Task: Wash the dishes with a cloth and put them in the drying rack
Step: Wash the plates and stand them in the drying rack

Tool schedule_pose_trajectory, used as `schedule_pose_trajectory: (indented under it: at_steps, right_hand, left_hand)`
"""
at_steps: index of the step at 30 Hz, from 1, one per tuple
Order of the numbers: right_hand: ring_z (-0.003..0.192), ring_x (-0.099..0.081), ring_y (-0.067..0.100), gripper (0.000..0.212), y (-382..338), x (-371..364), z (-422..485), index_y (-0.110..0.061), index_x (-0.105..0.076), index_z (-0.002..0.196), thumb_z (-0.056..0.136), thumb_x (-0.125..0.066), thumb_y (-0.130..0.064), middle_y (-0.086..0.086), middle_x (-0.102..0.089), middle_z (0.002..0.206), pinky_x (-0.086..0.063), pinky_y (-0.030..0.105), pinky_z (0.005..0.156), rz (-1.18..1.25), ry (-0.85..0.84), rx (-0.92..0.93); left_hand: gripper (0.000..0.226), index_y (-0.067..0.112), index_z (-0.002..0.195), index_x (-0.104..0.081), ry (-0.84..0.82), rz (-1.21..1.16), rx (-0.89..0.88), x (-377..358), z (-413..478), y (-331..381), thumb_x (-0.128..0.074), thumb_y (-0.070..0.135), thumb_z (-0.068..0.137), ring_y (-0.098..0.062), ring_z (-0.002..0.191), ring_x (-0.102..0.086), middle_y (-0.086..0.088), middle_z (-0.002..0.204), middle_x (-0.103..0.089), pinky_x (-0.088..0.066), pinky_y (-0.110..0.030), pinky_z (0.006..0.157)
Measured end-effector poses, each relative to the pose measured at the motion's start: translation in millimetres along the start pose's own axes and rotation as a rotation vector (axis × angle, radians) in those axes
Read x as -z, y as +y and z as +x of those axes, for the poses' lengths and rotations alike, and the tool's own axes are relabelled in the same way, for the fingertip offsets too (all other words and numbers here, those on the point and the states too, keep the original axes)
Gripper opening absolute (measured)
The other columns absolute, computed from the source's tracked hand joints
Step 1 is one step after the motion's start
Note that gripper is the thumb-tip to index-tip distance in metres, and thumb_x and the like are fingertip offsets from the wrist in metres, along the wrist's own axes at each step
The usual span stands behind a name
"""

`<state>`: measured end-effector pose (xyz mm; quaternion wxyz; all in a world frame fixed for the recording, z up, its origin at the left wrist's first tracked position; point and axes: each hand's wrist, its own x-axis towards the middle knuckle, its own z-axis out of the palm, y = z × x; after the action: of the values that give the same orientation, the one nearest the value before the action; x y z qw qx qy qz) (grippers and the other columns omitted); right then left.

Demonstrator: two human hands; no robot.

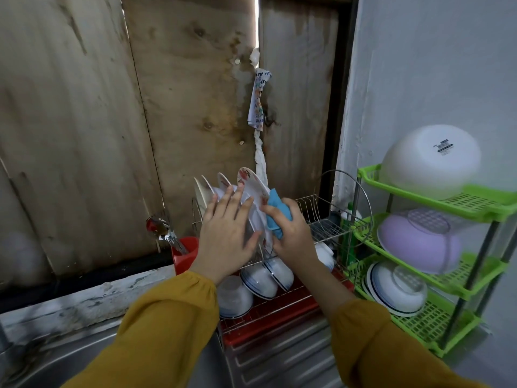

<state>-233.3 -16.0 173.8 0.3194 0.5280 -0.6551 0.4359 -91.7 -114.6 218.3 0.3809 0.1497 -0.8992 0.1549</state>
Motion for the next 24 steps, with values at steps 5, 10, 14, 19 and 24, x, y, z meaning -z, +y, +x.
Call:
schedule_pose_trajectory:
  at_steps: [5, 10, 14, 19, 24]
  right_hand:
    - [0.103, -0.056, 0.031, 0.060, -3, -5, -13, -0.027, -0.053, 0.125, 0.076, -0.075, 0.000, 0.017, -0.047, 0.129, -0.054, 0.036, 0.082, 0.017, -0.026, 0.031]
    - [0.108, -0.054, 0.031, 0.065, -4, -2, -26, -0.030, -0.050, 0.129, 0.077, -0.072, 0.003, 0.017, -0.047, 0.129, -0.054, 0.044, 0.086, 0.054, -0.078, 0.006]
    - [0.109, -0.054, 0.030, 0.065, -8, 5, -32, -0.031, -0.051, 0.131, 0.077, -0.069, 0.001, 0.017, -0.048, 0.128, -0.052, 0.048, 0.087, 0.070, -0.091, -0.045]
    - [0.104, -0.054, 0.030, 0.071, -31, 17, -43, -0.034, -0.054, 0.128, 0.070, -0.071, 0.003, 0.012, -0.049, 0.125, -0.054, 0.045, 0.082, 0.050, 0.009, -0.142]
    - [0.112, -0.049, 0.022, 0.065, -72, 21, -54, -0.032, -0.056, 0.125, 0.071, -0.073, 0.000, 0.008, -0.044, 0.127, -0.052, 0.041, 0.090, 0.168, 0.093, -0.178]
  left_hand:
    - [0.071, 0.004, 0.141, -0.047, -0.005, 0.082, 0.000, -1, 0, 0, -0.039, 0.051, 0.088, -0.031, 0.139, -0.039, -0.018, 0.149, -0.042, -0.014, -0.043, 0.115]
    - [0.073, 0.005, 0.144, -0.042, -0.013, 0.114, -0.011, 1, -4, -1, -0.037, 0.054, 0.091, -0.028, 0.139, -0.040, -0.015, 0.151, -0.039, -0.018, -0.044, 0.114]
    - [0.071, 0.006, 0.146, -0.040, -0.023, 0.133, -0.024, 3, -9, -1, -0.040, 0.052, 0.092, -0.026, 0.141, -0.038, -0.013, 0.154, -0.035, -0.018, -0.044, 0.114]
    - [0.072, 0.007, 0.148, -0.038, -0.023, 0.098, 0.020, 10, -33, 4, -0.059, 0.039, 0.087, -0.022, 0.145, -0.028, -0.010, 0.155, -0.034, -0.010, -0.044, 0.116]
    - [0.067, 0.012, 0.149, -0.034, -0.065, 0.024, 0.147, 30, -77, -5, -0.039, 0.041, 0.089, -0.021, 0.145, -0.022, -0.009, 0.156, -0.032, -0.014, -0.047, 0.116]
